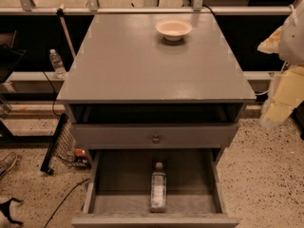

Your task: Pick blue plastic bottle from middle drawer and place on counter

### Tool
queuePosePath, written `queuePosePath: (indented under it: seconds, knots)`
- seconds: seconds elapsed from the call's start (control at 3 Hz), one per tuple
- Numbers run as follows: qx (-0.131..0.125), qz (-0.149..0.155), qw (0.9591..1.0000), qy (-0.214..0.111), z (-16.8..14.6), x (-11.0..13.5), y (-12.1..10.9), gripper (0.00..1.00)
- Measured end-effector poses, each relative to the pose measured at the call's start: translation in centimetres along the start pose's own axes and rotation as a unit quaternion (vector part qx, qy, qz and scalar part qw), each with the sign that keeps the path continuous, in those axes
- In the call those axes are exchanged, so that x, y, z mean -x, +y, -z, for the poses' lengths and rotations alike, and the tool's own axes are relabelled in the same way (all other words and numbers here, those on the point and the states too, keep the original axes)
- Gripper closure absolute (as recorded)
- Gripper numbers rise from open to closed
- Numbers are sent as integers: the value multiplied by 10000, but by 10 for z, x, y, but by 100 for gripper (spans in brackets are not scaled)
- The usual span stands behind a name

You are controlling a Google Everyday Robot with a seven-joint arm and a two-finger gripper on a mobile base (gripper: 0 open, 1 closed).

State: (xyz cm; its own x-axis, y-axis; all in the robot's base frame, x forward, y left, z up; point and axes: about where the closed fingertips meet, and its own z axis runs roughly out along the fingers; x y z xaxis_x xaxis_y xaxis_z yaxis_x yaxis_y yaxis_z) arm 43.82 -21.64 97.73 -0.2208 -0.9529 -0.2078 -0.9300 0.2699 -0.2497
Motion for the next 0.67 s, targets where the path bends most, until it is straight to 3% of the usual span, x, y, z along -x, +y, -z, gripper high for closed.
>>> queuePosePath:
  seconds: [0.33, 0.67]
  knots:
    - [-1, 0, 10000, 0, 0, 0, 0, 0]
    - [-44, -271, 9995, 129, -10, 1, 1, 0]
